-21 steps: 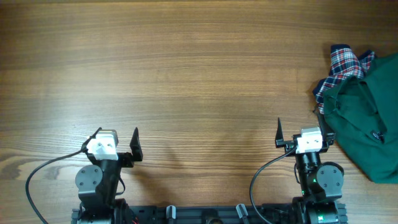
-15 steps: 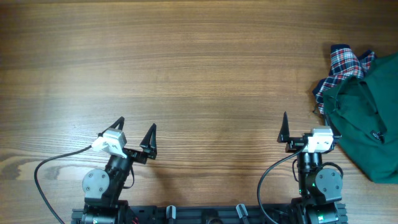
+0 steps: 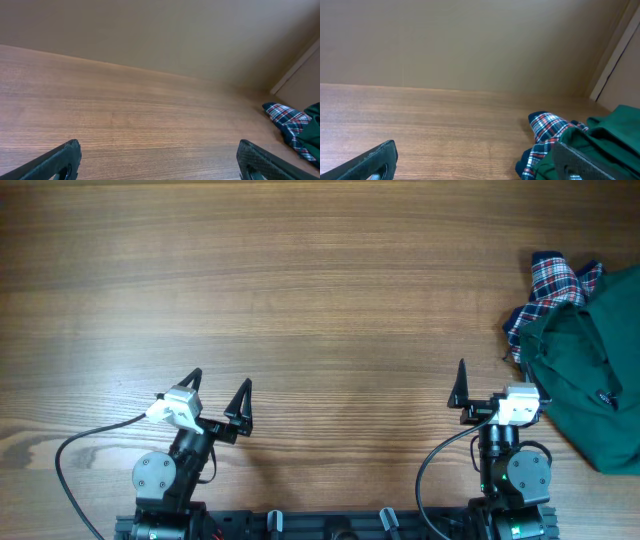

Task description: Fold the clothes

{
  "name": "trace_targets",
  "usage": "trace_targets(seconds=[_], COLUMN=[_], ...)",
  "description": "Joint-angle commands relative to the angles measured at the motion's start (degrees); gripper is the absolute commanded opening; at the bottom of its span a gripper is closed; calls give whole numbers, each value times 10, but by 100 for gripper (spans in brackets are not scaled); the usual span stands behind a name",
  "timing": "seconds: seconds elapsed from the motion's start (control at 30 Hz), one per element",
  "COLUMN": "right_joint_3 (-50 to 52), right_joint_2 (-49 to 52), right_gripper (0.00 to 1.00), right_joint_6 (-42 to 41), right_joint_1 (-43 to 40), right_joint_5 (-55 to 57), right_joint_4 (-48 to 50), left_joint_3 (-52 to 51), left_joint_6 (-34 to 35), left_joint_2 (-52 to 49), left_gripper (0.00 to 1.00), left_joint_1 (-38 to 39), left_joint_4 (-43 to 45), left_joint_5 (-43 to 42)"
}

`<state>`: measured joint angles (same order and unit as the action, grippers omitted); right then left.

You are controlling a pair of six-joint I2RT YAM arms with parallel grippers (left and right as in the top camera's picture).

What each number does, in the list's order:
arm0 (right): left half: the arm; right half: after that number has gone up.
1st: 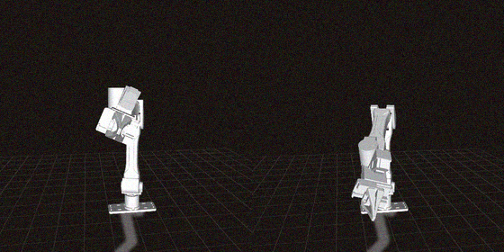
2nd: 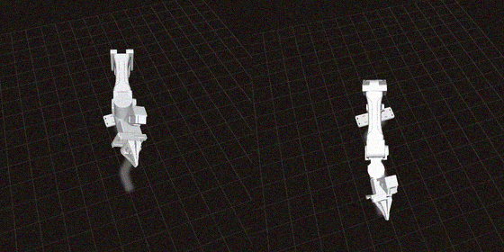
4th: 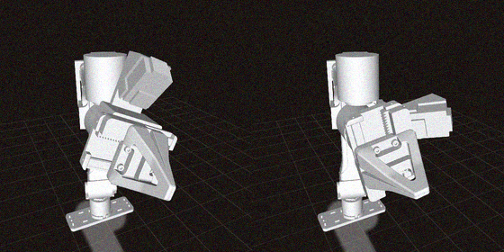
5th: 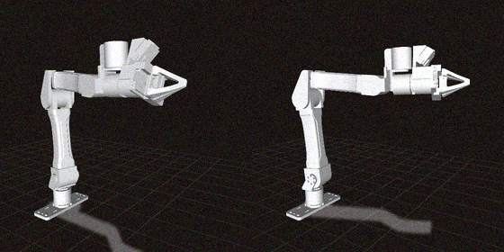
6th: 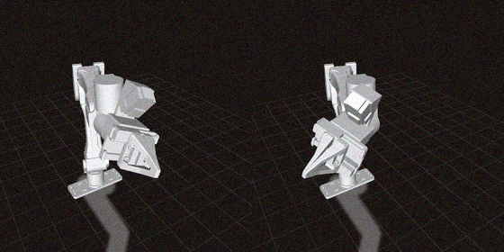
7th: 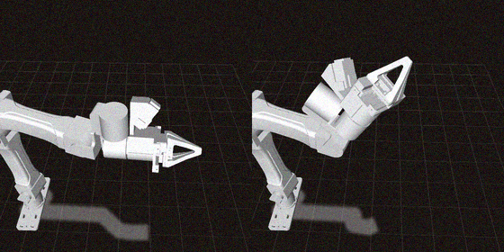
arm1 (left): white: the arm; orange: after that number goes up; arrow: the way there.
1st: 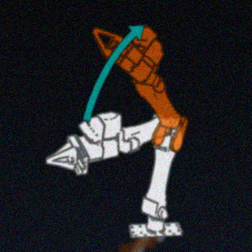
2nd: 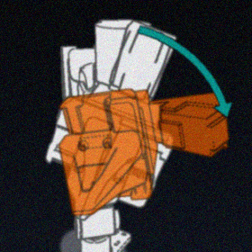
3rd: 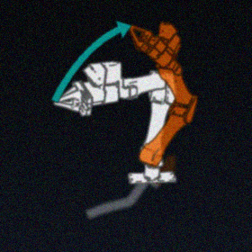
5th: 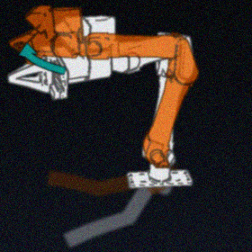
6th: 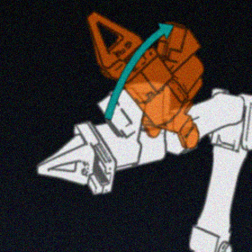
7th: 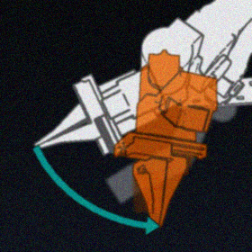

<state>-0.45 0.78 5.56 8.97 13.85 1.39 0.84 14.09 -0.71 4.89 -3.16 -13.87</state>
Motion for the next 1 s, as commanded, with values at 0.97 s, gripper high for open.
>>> trace_targets(seconds=[0.97], right_joint_3=[-154], right_joint_2=[100], right_gripper=[100], right_joint_6=[-147], right_joint_1=[3], right_joint_5=[-266], right_joint_4=[-81], left_joint_3=[153], left_joint_6=[29], left_joint_2=[-172], left_gripper=[100], left_joint_1=[1], left_joint_4=[-40], left_joint_5=[24])
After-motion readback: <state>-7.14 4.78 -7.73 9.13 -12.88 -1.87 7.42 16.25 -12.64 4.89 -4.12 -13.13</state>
